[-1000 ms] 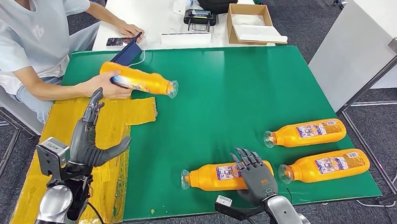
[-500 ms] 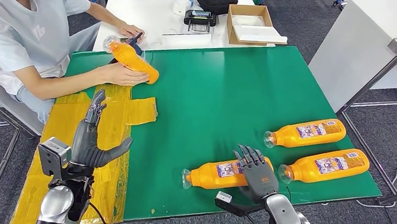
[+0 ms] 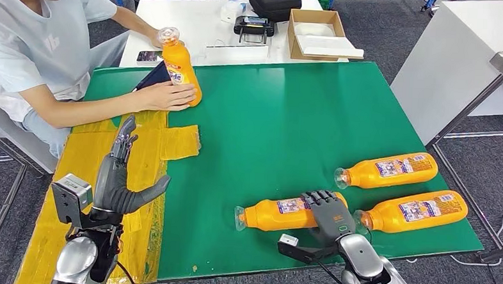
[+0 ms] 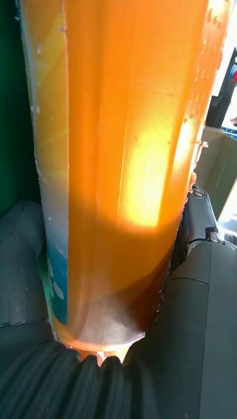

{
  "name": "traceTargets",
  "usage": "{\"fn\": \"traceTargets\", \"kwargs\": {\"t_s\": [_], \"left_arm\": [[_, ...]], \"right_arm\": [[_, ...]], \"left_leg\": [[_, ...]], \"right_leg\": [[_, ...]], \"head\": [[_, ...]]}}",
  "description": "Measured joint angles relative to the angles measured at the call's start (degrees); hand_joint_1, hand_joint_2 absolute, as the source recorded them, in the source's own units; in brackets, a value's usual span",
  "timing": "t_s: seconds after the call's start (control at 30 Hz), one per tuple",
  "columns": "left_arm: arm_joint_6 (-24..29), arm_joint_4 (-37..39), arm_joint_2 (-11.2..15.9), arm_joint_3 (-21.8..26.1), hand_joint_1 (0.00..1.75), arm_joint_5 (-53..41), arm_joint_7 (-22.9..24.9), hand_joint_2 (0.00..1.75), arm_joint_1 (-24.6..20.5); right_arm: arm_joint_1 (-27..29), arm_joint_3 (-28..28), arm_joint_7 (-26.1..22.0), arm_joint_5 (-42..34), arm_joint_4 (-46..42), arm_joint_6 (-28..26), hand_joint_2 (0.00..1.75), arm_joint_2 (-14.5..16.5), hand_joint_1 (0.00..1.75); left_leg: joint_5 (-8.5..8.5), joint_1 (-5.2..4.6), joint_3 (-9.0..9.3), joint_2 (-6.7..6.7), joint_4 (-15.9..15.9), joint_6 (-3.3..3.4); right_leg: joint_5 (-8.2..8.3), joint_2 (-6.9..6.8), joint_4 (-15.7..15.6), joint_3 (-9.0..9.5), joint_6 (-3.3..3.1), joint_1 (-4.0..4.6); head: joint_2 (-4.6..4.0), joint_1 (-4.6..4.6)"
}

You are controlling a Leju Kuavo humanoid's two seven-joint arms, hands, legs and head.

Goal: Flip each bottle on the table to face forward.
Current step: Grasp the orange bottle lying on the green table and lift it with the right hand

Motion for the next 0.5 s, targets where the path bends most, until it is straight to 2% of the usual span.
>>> {"fn": "traceTargets", "kwargs": {"t_s": [0.5], "left_arm": [[0.2, 0.0, -0.4, -0.1, 0.0, 0.5, -0.1, 1.75, 0.0]], "right_arm": [[-0.3, 0.3, -2.3, -2.0, 0.0, -1.0, 1.75, -1.0, 1.75]], "left_leg": [[-0.12, 0.0, 0.08, 0.02, 0.0, 0.12]], "right_leg": [[0.0, 0.01, -0.1, 0.14, 0.03, 0.0]], "head": [[0.0, -0.01]]}}
